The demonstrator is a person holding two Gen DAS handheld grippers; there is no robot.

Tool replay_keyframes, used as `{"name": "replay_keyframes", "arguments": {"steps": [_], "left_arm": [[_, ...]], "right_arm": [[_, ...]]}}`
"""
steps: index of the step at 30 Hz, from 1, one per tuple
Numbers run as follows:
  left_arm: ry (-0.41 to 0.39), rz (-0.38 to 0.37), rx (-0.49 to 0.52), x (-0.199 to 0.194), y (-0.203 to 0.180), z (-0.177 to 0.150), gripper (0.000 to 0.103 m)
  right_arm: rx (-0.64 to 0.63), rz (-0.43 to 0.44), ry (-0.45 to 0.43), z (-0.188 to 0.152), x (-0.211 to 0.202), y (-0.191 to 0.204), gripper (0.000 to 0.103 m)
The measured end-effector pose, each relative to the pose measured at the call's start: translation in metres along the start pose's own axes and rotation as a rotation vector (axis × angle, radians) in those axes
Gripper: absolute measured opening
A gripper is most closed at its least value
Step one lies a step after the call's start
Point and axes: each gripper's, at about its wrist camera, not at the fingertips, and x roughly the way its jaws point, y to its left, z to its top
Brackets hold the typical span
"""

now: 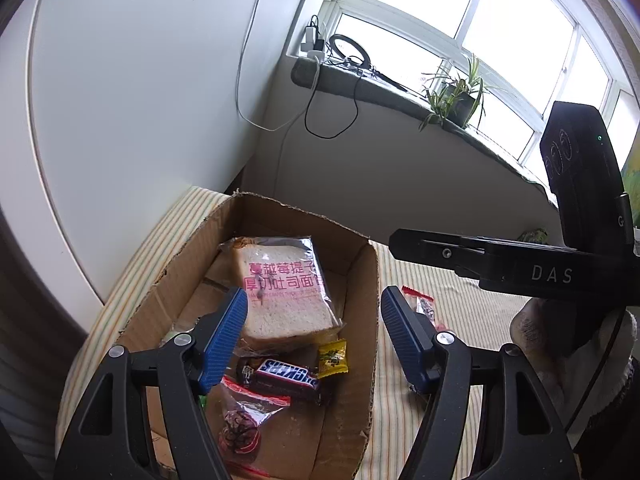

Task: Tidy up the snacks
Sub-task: 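Open both grippers off the bread and move them back over the snacks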

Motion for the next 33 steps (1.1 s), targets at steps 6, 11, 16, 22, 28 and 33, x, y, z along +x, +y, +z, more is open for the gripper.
{"name": "replay_keyframes", "arguments": {"steps": [6, 11, 16, 22, 28, 33], "left_arm": [[-0.071, -0.039, 0.045, -0.015, -0.015, -0.012, 0.068], [-0.071, -0.054, 0.09, -0.02, -0.035, -0.021, 0.068], [-0.044, -0.098, 0.12, -0.016, -0.061, -0.032, 0.068], [0.013, -0.128, 0.173, -0.002, -0.09, -0.053, 0.056], [0.094, -0.143, 0.217, 0.02, -0.106, -0.072, 0.031], [0.144, -0.149, 0.231, 0.038, -0.115, -0.08, 0.026]], "right_arm": [[-0.027, -0.063, -0.074, -0.029, -0.035, -0.016, 0.067], [-0.042, -0.166, -0.167, -0.056, -0.067, -0.039, 0.08], [-0.016, -0.247, -0.152, -0.074, -0.082, -0.073, 0.08], [0.011, -0.258, -0.074, -0.095, -0.079, -0.105, 0.08], [0.015, -0.247, 0.028, -0.12, -0.055, -0.119, 0.068], [0.127, -0.226, 0.119, -0.132, -0.032, -0.14, 0.054]]}}
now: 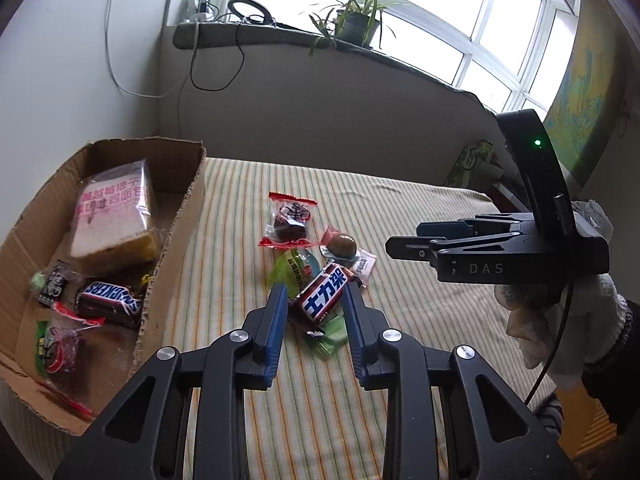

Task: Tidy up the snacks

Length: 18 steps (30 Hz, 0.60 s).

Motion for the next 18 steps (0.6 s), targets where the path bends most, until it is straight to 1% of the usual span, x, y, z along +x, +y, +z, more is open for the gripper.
{"name": "replay_keyframes", "arguments": {"steps": [2, 6, 10, 11, 13, 18], "left_arm": [[0.014, 0.0, 0.009, 0.006, -0.004, 0.0, 0.025], [0.032, 0.001, 0.048, 0.013, -0.013, 0.0, 0.025], [0.048, -0.004, 0.072, 0.021, -0.016, 0.001, 0.025], [0.049, -0.005, 0.078, 0.023, -0.016, 0.001, 0.025], [0.051, -0.008, 0.093, 0.026, -0.017, 0.001, 0.025], [0.064, -0.021, 0.121, 0.032, -0.02, 0.002, 0.025]], "right_arm": [[0.052, 0.005, 0.045, -0.001, 0.011, -0.008, 0.046], [0.143, 0.06, 0.11, -0.003, 0.024, -0.016, 0.045], [0.19, 0.074, 0.134, 0.002, 0.027, -0.015, 0.044], [0.199, 0.075, 0.142, 0.003, 0.028, -0.013, 0.039], [0.203, 0.064, 0.16, 0.007, 0.032, -0.007, 0.034], [0.211, 0.024, 0.174, 0.018, 0.04, 0.003, 0.033]]}}
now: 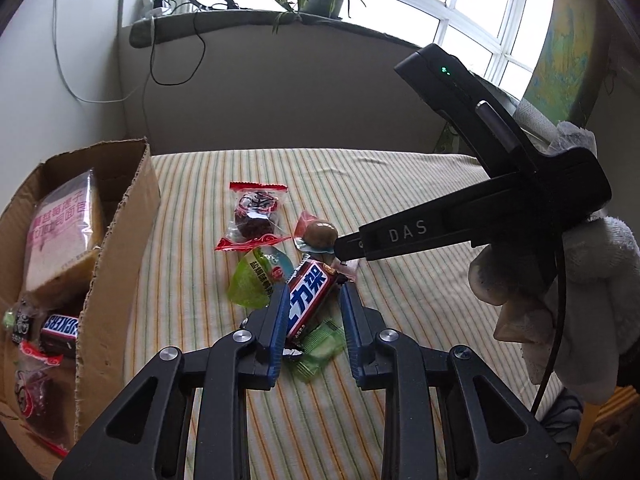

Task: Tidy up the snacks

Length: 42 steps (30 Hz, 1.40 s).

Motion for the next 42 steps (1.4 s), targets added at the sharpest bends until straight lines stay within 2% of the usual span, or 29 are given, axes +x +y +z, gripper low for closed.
{"name": "replay_keyframes", "arguments": {"steps": [4, 9, 14, 18, 21, 24, 25, 27, 30, 32, 34, 42], "left_arm": [[0.008, 0.001, 0.006, 0.005, 0.002, 0.001, 0.025], [0.034, -0.012, -0.013, 0.016, 0.009, 0.004, 0.025], [0.056, 0.019, 0.016, 0.023, 0.008, 0.004, 0.025], [0.074, 0.014, 0.014, 0.028, 0.006, 0.005, 0.025], [0.082, 0.018, 0.03, 0.028, 0.002, 0.005, 0.025], [0.095, 0.021, 0.041, 0.029, -0.001, 0.006, 0.027], [0.106, 0.018, 0.039, 0.03, -0.002, 0.007, 0.032], [0.123, 0.038, 0.069, 0.035, -0.008, 0.006, 0.037], [0.144, 0.075, 0.11, 0.048, -0.012, 0.003, 0.037], [0.14, 0.074, 0.08, 0.05, -0.01, 0.003, 0.037], [0.132, 0.075, 0.048, 0.049, -0.006, 0.004, 0.028], [0.097, 0.076, 0.0, 0.033, -0.004, -0.001, 0.027]], "right_arm": [[-0.017, -0.037, 0.009, 0.006, 0.004, 0.01, 0.033], [-0.099, -0.099, 0.027, 0.006, 0.008, 0.025, 0.031], [-0.093, -0.104, 0.041, 0.013, 0.01, 0.03, 0.03], [-0.121, -0.122, 0.044, 0.021, 0.012, 0.035, 0.03], [-0.135, -0.127, 0.045, 0.019, 0.011, 0.032, 0.023], [-0.132, -0.126, 0.047, 0.017, 0.003, 0.018, 0.02], [-0.128, -0.123, 0.047, 0.016, 0.002, 0.015, 0.02], [-0.125, -0.114, 0.045, 0.014, -0.001, 0.011, 0.02], [-0.136, -0.117, 0.037, 0.01, -0.004, 0.011, 0.02], [-0.141, -0.115, 0.033, 0.012, -0.001, 0.012, 0.02], [-0.141, -0.107, 0.028, 0.009, -0.002, 0.013, 0.021], [-0.145, -0.054, -0.012, -0.02, -0.016, 0.002, 0.02]]}}
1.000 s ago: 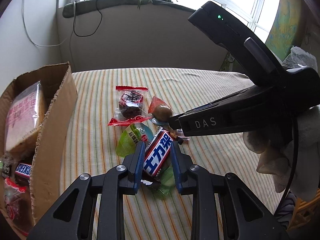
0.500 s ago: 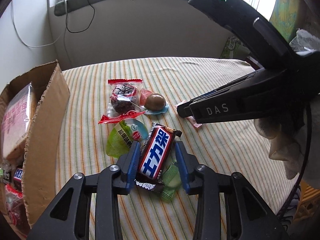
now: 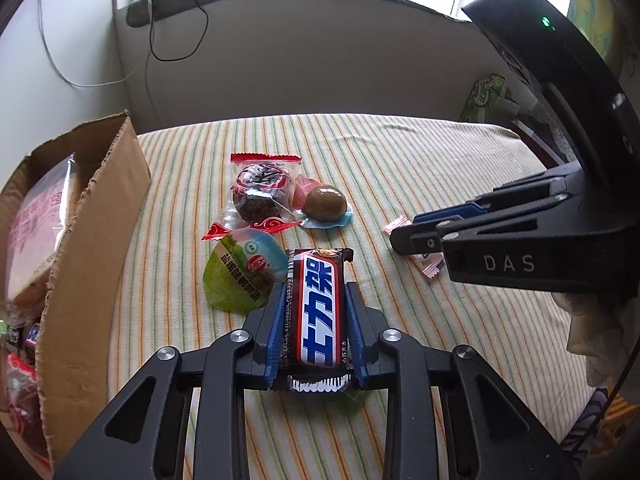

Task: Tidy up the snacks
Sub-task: 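Carry the chocolate bar with the left gripper while the right gripper carries the pink candy to the box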

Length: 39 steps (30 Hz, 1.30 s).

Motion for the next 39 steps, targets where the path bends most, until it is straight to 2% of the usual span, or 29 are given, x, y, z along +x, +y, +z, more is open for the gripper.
{"name": "replay_keyframes", "arguments": {"steps": [15, 26, 39], "left_arm": [[-0.101, -0.019, -0.039, -0.053, 0.011, -0.01, 0.027], [-0.176, 0.001, -0.101, -0.091, 0.042, -0.015, 0.027], [-0.229, 0.095, -0.204, -0.127, 0.109, -0.033, 0.027]], "right_arm": [[0.002, 0.057, -0.068, -0.027, -0.045, 0.008, 0.019], [-0.052, 0.125, -0.114, -0.017, -0.063, 0.06, 0.019], [-0.134, 0.204, -0.134, -0.003, -0.069, 0.129, 0.019]]}}
